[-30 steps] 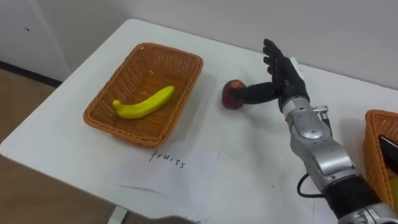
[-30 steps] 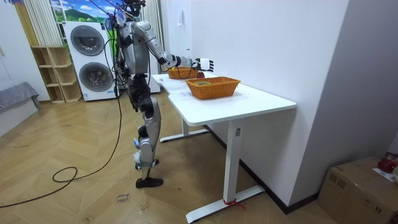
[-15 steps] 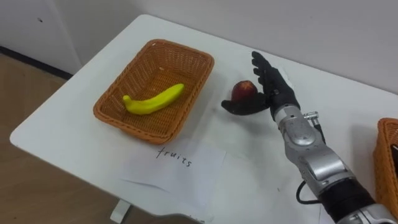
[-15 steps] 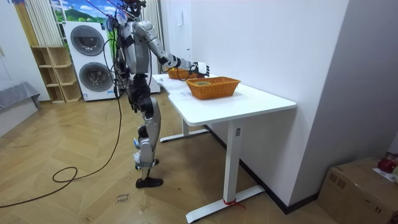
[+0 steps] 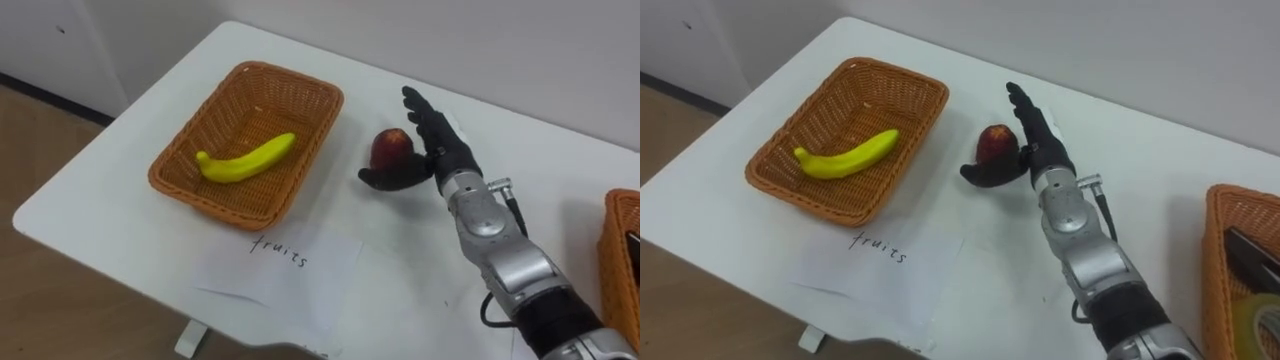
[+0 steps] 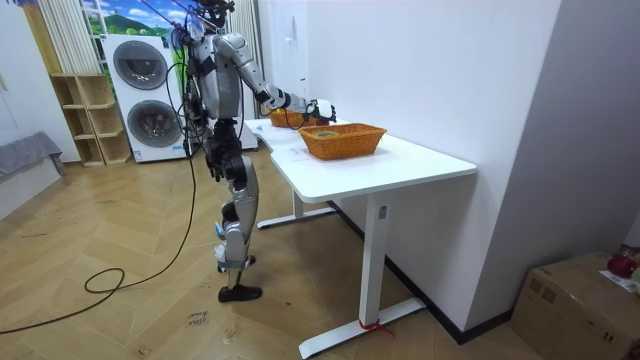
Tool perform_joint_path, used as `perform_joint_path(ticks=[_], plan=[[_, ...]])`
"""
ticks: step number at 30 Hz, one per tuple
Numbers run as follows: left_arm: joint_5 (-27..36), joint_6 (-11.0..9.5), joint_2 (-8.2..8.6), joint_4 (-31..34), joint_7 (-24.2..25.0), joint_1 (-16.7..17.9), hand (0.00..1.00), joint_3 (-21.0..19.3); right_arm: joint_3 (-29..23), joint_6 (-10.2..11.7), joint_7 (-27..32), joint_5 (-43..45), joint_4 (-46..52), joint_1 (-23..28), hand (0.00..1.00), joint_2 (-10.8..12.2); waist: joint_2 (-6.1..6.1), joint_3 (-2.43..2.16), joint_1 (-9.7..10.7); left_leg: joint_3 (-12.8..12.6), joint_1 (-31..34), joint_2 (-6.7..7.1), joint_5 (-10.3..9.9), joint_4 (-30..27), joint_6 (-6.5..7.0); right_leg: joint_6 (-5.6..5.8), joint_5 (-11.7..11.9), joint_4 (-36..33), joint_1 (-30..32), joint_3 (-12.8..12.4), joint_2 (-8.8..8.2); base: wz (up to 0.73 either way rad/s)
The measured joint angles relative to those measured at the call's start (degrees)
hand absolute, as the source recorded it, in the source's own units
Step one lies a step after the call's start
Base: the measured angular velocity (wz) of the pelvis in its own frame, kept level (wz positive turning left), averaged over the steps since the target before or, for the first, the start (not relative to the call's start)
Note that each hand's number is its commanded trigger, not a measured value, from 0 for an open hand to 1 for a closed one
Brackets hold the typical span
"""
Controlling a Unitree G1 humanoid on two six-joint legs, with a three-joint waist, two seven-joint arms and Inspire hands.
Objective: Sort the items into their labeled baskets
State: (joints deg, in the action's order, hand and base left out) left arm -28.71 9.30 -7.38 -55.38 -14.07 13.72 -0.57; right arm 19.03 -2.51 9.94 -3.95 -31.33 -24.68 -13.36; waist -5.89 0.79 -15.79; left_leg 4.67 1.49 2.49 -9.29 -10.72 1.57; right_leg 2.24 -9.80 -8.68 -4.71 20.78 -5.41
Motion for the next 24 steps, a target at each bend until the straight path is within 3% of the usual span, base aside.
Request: perform_joint_path(ticks=[7,24], plan=[[0.8,0.0,0.15,-0.4,0.0,0.1,0.0,0.0,-0.1,0.1,0.8,0.2,-2.5,-0.1,0.0,0.0,0.41,0.28,-1.5,0.2,0.2,0.06,0.0,-0.1,0.0,0.0,0.0,0.0,0.0,0.6,-0.09,0.02],[1.1,-0.1,0.17,-1.0,-0.1,0.4,0.0,1.4,-1.0,0.2,2.1,3.0,-6.6,-2.2,0.0,-0.1,0.48,0.33,-1.4,1.1,2.3,0.19,0.0,-0.9,0.0,0.01,0.0,-0.1,1.1,2.3,-0.21,0.04]])
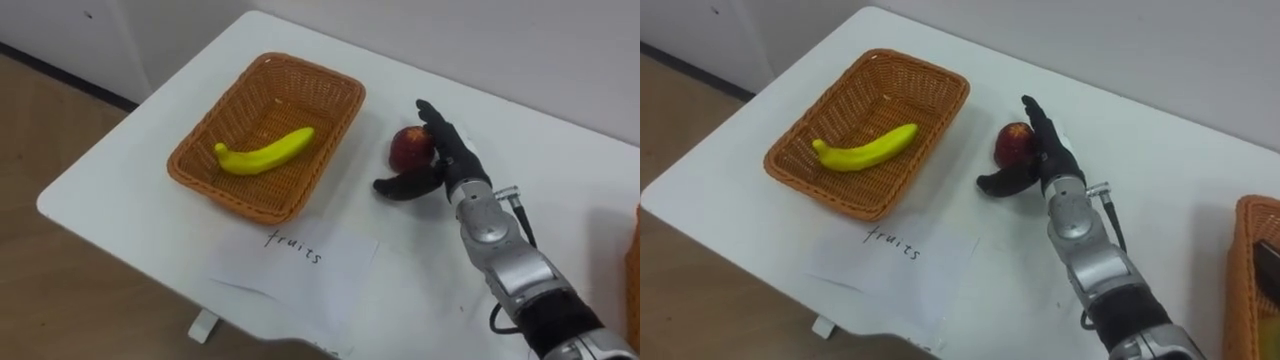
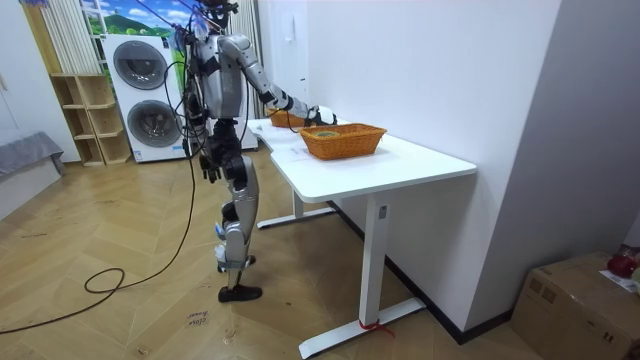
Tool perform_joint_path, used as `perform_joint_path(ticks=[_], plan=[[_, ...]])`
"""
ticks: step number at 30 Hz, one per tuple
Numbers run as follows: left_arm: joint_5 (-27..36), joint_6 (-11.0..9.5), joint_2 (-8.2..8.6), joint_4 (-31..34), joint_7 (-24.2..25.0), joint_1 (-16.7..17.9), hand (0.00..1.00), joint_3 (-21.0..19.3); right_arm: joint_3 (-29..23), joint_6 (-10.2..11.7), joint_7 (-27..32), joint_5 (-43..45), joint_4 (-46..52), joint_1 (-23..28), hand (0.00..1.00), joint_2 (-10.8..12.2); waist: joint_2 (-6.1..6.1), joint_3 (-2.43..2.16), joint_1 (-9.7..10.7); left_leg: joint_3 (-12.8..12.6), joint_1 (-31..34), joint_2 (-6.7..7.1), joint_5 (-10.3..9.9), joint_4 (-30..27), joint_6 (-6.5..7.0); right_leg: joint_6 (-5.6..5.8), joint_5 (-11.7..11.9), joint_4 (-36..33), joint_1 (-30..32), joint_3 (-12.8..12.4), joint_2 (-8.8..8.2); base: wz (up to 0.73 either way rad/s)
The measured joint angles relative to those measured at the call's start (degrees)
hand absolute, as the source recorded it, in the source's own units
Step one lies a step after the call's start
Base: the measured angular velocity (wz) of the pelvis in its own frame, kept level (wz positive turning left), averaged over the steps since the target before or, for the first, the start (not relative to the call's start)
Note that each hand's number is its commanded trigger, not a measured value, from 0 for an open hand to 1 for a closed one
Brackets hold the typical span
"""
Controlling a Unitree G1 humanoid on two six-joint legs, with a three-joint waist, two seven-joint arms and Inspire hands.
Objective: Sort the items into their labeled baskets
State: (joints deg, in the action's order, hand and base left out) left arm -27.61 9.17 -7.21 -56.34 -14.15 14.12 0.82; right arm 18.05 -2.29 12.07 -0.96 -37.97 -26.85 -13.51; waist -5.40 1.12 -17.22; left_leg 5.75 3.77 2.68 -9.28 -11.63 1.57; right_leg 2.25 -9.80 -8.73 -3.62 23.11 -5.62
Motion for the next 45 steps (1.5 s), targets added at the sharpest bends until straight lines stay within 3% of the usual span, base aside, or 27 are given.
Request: perform_joint_path(ticks=[11,13,18,26,45], plan=[[0.3,-1.3,-0.2,0.0,-0.5,-0.3,0.0,0.6,-1.5,1.6,3.1,1.2,-2.4,-1.4,0.0,-0.7,-0.05,0.06,0.1,0.9,1.5,0.12,0.1,-0.2,0.01,0.0,0.0,0.0,0.8,1.0,-0.11,0.05],[1.1,-1.9,-0.36,0.0,-0.7,-0.6,0.0,1.1,-1.5,2.3,3.5,1.2,-2.4,-1.4,0.0,-1.0,-0.08,0.36,0.0,1.0,1.7,0.12,0.2,-0.2,0.02,0.0,0.0,0.0,1.0,1.2,-0.12,0.02],[1.1,-2.2,-0.59,0.0,-0.8,-1.6,0.0,2.6,-1.5,3.6,4.0,1.2,-3.4,-1.9,0.0,-1.4,-0.38,0.58,0.1,1.0,2.9,0.24,0.4,-0.2,-0.04,0.0,0.0,-0.2,2.1,1.2,-0.12,0.0],[1.2,-2.2,-0.62,0.0,-0.9,-2.5,0.0,5.2,-1.5,3.9,4.2,1.1,-7.1,-4.9,0.0,-1.3,-0.25,0.67,1.1,1.6,4.1,0.21,0.4,-1.1,-0.08,0.0,0.0,-0.1,2.8,2.2,-0.16,0.06],[1.2,-2.1,-0.86,-1.3,-0.7,-3.5,0.0,5.1,-1.2,4.1,1.5,3.8,-7.0,-6.0,0.0,-1.9,-0.3,0.65,0.9,1.0,5.7,-0.04,0.4,-1.6,-0.11,-0.11,0.1,-1.1,4.9,1.6,-0.18,-0.02]])
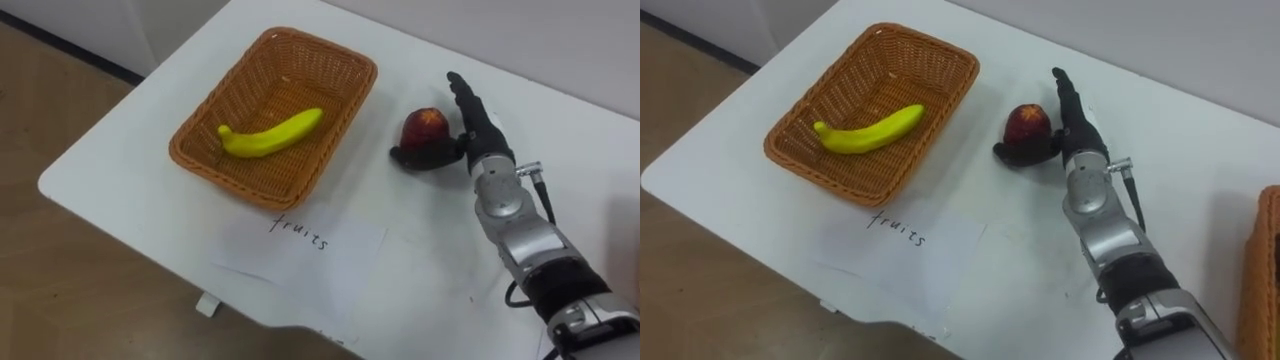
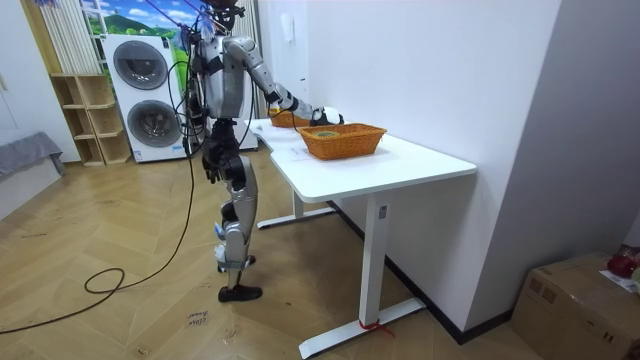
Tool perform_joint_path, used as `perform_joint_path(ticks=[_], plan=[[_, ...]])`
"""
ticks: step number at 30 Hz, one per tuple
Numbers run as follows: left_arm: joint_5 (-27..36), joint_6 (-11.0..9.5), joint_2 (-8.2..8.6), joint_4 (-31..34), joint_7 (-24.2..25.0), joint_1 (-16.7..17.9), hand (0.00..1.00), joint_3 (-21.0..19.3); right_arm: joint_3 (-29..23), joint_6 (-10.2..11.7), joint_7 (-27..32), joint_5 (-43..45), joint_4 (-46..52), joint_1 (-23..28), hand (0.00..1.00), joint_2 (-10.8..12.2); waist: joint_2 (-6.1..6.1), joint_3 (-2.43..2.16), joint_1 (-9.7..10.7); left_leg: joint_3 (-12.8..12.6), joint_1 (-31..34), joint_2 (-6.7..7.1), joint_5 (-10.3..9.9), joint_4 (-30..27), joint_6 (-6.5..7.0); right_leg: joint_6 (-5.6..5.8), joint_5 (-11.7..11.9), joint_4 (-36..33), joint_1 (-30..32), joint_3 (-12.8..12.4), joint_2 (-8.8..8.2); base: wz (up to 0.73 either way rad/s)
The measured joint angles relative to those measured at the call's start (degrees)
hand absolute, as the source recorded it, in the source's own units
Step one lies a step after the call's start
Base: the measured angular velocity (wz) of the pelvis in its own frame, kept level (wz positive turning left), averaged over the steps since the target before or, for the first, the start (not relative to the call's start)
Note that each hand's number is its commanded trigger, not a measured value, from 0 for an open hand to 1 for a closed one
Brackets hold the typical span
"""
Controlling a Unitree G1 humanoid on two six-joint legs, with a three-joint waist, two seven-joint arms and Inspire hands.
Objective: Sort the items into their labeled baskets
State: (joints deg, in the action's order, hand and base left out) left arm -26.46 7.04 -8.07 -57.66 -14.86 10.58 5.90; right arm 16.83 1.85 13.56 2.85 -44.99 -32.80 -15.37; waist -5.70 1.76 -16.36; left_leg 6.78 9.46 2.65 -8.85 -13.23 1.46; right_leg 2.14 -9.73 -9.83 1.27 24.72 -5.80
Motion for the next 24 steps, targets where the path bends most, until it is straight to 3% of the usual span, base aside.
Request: perform_joint_path(ticks=[16,21,22,24], plan=[[0.0,0.1,-0.07,-6.1,2.0,-5.0,0.0,0.1,2.3,-0.2,-5.4,5.0,-1.7,-1.1,0.0,-0.5,-2.26,0.2,-1.1,-0.1,-0.7,0.02,0.1,0.0,-0.05,-0.2,0.1,-0.1,-0.5,-0.8,0.12,-0.02],[0.0,0.1,-0.05,-6.5,2.0,-5.2,0.0,0.1,2.3,-0.4,-6.7,6.3,-1.7,-1.1,0.0,-0.5,-2.34,0.27,-1.3,-0.3,-0.7,-0.02,0.1,-0.2,-0.13,-0.3,0.2,-0.1,-0.5,-0.8,0.22,0.01],[0.0,0.1,-0.05,-6.5,2.0,-5.2,0.0,0.1,2.3,-0.5,-6.8,6.3,-1.7,-1.1,0.04,-0.5,-2.33,0.28,-1.3,-0.3,-0.7,-0.02,0.1,-0.2,-0.14,-0.31,0.2,-0.1,-0.5,-0.8,0.23,0.0],[0.0,0.1,-0.09,-6.5,2.0,-5.4,0.0,0.0,2.3,-0.5,-6.8,6.3,-1.7,-1.1,0.37,-0.5,-2.33,0.28,-1.3,-0.3,-0.7,-0.02,0.1,-0.2,-0.14,-0.31,0.2,-0.1,-0.5,-0.8,0.24,0.0]])
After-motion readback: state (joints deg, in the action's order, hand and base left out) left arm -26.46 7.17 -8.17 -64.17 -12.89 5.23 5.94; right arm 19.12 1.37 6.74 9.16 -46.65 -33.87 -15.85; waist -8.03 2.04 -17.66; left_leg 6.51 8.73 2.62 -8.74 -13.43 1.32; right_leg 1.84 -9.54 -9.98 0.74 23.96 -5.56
